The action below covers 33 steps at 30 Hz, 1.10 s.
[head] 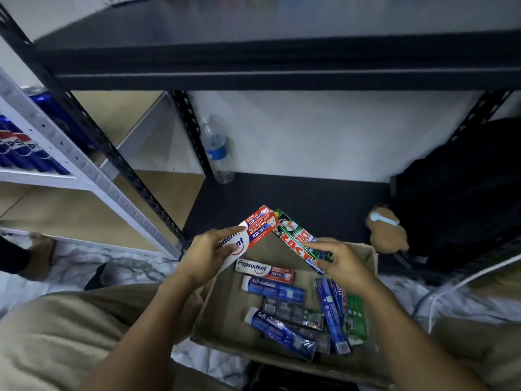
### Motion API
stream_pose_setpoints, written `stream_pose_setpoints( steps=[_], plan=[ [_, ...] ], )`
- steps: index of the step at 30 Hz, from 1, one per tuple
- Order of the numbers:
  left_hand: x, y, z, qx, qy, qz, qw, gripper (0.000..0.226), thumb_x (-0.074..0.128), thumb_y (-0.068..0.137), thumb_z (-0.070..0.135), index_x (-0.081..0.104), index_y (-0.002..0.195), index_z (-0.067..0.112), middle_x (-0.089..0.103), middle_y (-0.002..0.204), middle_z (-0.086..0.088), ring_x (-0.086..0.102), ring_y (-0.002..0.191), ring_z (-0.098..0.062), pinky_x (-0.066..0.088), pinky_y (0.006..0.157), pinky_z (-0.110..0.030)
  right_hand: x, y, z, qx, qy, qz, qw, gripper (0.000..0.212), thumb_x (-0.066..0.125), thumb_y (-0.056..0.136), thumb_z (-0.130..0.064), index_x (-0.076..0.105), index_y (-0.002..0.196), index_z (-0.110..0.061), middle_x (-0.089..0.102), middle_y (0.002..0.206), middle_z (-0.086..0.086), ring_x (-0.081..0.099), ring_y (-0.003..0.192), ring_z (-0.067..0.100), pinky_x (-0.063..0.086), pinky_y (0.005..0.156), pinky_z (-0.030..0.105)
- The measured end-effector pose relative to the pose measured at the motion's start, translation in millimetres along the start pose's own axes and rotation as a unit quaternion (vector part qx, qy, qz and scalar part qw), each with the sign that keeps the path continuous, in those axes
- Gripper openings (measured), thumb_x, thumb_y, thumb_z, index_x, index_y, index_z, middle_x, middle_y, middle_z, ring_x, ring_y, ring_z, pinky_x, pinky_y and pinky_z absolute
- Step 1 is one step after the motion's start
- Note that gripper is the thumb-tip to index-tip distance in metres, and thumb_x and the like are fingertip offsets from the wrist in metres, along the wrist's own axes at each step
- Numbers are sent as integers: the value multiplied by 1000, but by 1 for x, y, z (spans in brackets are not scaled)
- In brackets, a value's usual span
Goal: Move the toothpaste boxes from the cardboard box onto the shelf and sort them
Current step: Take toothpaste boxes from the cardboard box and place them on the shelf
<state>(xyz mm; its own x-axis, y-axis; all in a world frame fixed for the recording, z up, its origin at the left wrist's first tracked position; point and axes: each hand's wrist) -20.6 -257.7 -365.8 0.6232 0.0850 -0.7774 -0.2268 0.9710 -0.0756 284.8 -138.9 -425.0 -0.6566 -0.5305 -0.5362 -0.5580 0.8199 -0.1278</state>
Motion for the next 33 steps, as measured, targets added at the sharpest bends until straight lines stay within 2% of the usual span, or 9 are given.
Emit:
stream_pose_setpoints(
  steps=[2, 4, 7, 10, 14, 19, 27, 30, 33],
  plan=[
    [-12, -2, 14, 16, -6, 36, 999, 38, 67, 93, 27, 63, 130, 35, 65, 111, 2, 61, 88, -1, 43, 73, -3, -14, -7, -15, -6, 5, 39, 999, 49, 71, 89, -8, 66, 122, -44, 54, 128, -14, 59, 111, 9, 49, 89, 21],
    [-24, -5, 28, 35, -24, 63, 997, 35, 67, 93, 28, 64, 128, 33, 64, 109, 4, 61, 86, 2, 48, 66, -9, -29, -13, -30, -24, 24, 77, 996, 52, 73, 88, -9, 66, 118, -50, 55, 128, -15, 59, 111, 5, 54, 89, 24],
    [-39, -10, 49, 57, -47, 107, 991, 36, 68, 92, 26, 65, 127, 34, 64, 111, 8, 62, 93, 2, 51, 73, -13, -52, -26, -61, -57, 36, 121, 990, 51, 73, 88, -10, 66, 118, -51, 57, 122, -22, 56, 111, -8, 57, 90, 27],
    [-54, -14, 69, 75, -55, 139, 986, 36, 70, 92, 23, 66, 126, 33, 63, 112, 9, 62, 93, 2, 48, 72, -7, -74, -39, -95, -96, 30, 142, 985, 47, 74, 88, -14, 66, 122, -46, 54, 122, -30, 55, 111, -11, 57, 85, 19],
    [-74, -22, 88, 100, -58, 171, 978, 34, 71, 91, 25, 68, 124, 35, 67, 115, 5, 65, 95, -5, 51, 77, -16, -98, -52, -133, -140, 20, 149, 979, 48, 73, 88, -18, 65, 119, -54, 57, 129, -22, 58, 118, 5, 59, 89, 31],
    [-99, -36, 108, 102, -68, 188, 974, 31, 69, 92, 27, 69, 120, 40, 67, 111, 7, 65, 91, -3, 49, 71, -13, -131, -72, -181, -187, -41, 143, 971, 45, 73, 89, -19, 67, 114, -56, 58, 125, -24, 57, 117, 1, 56, 89, 27],
    [-147, -54, 131, 121, -44, 226, 965, 29, 68, 92, 29, 69, 119, 39, 66, 113, 6, 63, 95, -7, 51, 76, -21, -175, -80, -251, -245, -107, 144, 953, 43, 72, 89, -21, 67, 117, -53, 57, 133, -17, 52, 125, 3, 51, 98, 41],
    [-169, -53, 143, 120, -29, 247, 961, 29, 67, 92, 33, 69, 122, 36, 66, 117, 6, 63, 98, -11, 52, 76, -21, -189, -74, -276, -263, -129, 167, 941, 41, 72, 89, -21, 67, 116, -51, 58, 133, -14, 56, 112, -6, 53, 87, 30],
    [-197, -50, 159, 135, -14, 269, 953, 29, 66, 93, 33, 69, 122, 37, 66, 116, 4, 64, 97, -13, 58, 78, -33, -206, -61, -295, -255, -164, 171, 938, 38, 70, 91, -25, 66, 120, -50, 57, 135, -16, 56, 94, -10, 40, 71, 13]
  ],
)
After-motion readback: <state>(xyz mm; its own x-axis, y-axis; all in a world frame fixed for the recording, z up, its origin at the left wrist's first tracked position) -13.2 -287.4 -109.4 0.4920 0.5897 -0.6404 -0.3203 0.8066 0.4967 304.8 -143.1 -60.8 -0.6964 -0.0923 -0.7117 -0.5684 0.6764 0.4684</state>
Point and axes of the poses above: each hand's wrist, its own y-axis towards the middle knuckle, its own x-axis out of the palm, z = x × y
